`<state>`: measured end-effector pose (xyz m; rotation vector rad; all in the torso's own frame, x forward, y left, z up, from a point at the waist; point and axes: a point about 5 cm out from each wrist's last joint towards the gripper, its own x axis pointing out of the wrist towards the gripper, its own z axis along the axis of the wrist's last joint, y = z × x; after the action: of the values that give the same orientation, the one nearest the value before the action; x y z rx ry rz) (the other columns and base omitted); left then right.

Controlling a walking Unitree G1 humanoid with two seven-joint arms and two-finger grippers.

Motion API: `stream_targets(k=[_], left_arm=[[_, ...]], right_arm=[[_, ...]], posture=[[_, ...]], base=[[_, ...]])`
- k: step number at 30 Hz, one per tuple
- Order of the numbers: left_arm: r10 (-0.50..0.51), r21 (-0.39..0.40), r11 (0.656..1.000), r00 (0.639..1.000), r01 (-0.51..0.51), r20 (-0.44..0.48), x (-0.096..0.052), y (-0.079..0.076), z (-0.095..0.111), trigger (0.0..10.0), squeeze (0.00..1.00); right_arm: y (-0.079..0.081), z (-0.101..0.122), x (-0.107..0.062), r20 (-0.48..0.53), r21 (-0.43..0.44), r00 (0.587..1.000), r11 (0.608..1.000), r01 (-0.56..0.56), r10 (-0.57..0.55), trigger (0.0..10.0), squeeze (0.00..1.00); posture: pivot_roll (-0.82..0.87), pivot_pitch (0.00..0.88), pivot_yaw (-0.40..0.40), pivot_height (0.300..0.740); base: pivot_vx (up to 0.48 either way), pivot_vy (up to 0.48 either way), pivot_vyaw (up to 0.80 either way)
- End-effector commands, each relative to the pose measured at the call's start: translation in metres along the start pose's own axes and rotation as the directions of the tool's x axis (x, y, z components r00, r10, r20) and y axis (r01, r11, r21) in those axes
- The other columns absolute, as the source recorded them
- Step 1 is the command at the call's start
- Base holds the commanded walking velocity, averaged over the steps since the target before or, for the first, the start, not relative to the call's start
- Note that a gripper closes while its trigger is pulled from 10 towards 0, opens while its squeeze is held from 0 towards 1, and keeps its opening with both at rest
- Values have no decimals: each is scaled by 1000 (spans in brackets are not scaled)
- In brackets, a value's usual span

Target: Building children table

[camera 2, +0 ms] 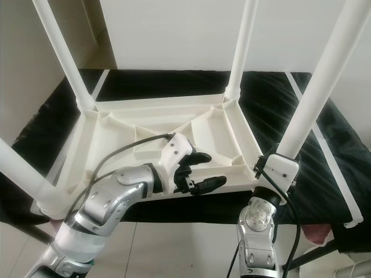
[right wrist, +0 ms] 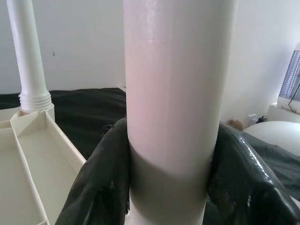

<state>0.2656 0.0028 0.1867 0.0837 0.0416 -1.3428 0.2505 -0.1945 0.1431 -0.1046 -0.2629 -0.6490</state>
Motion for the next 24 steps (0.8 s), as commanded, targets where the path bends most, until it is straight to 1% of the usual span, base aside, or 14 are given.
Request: stream_targets(k=[1,5,6,7,8,9,10,11,12,13,14,16,24], left_arm=[[0,2,1000,1000,0,2,1,-1,1,10000,0],[1,1,1000,1000,-1,3,1,-1,1,10000,0],[2,2,1000,1000,-2,4,1,-1,1,10000,0],[2,2,1000,1000,-2,4,1,-1,1,10000,0],[3,2,1000,1000,-3,4,2,-1,1,10000,0],[3,3,1000,1000,-3,5,2,-1,1,10000,0],[3,3,1000,1000,-3,5,2,-1,1,10000,0],[3,2,1000,1000,-3,5,2,-1,1,10000,0],[3,2,1000,1000,-3,5,2,-1,1,10000,0],[3,2,1000,1000,-3,6,2,-1,1,10000,0],[3,2,1000,1000,-3,6,2,-1,1,10000,0],[3,1,1000,1000,-3,7,2,-1,0,10000,0],[5,2,1000,1000,-5,11,2,-1,1,10000,0]], right_arm=[[-6,-28,-10,-154,-71,988,997,0,-11,10000,0],[-6,-24,-9,-139,-59,990,998,4,-12,10000,0],[-8,-18,-7,-109,-45,994,999,15,-20,10000,0],[-8,-18,-7,-109,-45,994,999,15,-20,10000,0],[-9,-12,-4,-76,-45,997,999,25,-28,10000,0],[-12,-2,0,-23,-37,999,999,37,-38,10000,0],[-12,-2,0,-23,-37,999,999,37,-38,10000,0],[-14,10,3,36,-21,998,999,50,-49,10000,0],[-14,10,3,36,-21,998,999,50,-49,10000,0],[-15,21,7,89,-11,995,998,55,-54,10000,0],[-15,21,7,89,-11,995,998,55,-54,10000,0],[-15,35,11,145,-3,988,998,56,-55,10000,0],[-18,41,15,155,5,985,997,75,-75,10000,0]], posture=[[-45,49,39,740],[-46,48,38,740],[-47,48,36,740],[-47,48,36,740],[-48,47,37,740],[-48,47,36,740],[-48,47,36,740],[-49,46,36,740],[-49,46,36,740],[-50,44,36,740],[-50,44,36,740],[-50,41,32,740],[-49,35,27,740]], base=[[0,0,0],[0,0,0],[0,0,0],[0,0,0],[0,0,0],[0,0,0],[0,0,0],[0,0,0],[0,0,0],[0,0,0],[0,0,0],[0,0,0],[0,0,0]])
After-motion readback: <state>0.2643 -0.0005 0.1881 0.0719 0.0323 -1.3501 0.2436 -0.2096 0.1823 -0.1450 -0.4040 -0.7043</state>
